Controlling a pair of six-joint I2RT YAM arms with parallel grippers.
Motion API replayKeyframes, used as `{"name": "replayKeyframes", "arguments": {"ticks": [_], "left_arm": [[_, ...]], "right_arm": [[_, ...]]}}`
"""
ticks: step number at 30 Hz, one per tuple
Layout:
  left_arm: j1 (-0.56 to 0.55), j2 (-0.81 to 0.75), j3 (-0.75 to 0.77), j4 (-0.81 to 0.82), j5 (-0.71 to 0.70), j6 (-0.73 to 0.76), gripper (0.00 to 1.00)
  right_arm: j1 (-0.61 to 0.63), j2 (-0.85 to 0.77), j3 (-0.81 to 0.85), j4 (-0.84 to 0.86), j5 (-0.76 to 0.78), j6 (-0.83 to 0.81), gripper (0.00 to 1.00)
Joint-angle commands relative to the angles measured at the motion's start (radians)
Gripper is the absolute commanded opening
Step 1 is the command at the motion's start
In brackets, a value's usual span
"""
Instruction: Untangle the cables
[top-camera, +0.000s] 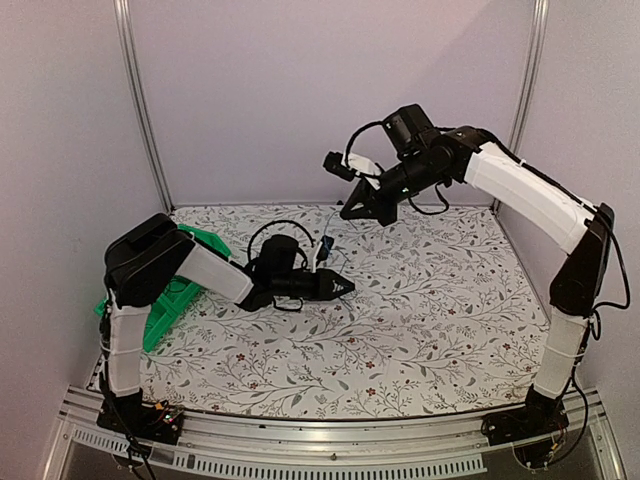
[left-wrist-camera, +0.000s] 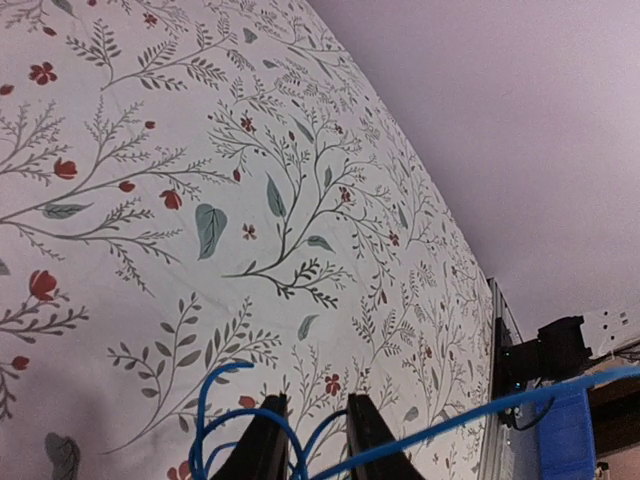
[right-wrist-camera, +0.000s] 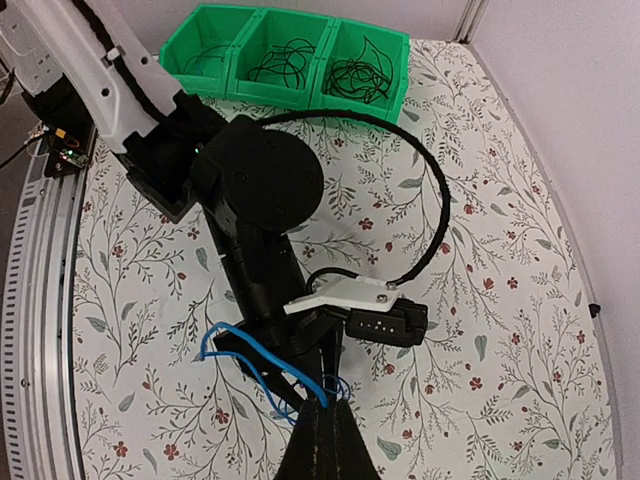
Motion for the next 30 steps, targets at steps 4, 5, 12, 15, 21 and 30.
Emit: {"name": "replayKeyframes", "arguments": {"ticks": [4,5,12,15,21,30], "left_arm": [[-0.009,0.079,0.018,0.068,0.044,-0.040,0.04],[-0.008,0.080,0.012,0.064,0.041,-0.040,0.02],[0.000,0.078,-0.022,0.063,0.063,-0.045,0.00],[0.009,0.061,-0.039,0.059,0.079,-0.046,0.00],[0.026,-0.035,-0.104,0.104,0.121,-0.032,0.00],[0.039,-0.141,-0.183,0.074,0.183,-0.001,0.15]], "right_arm": [[-0.001,-0.083,0.250,0.005,0.052,0.032,0.00],[-0.005,-0.089,0.281,0.017,0.063,0.040,0.00],[-0.069,-0.183,0.318,0.246,0.208,0.071,0.00],[-0.119,-0.198,0.309,0.264,0.233,0.071,0.00],[-0.245,-0.265,0.094,0.278,0.267,0.100,0.00],[-0.519,-0.437,-0.497,0.406,0.293,0.136,0.00]]}}
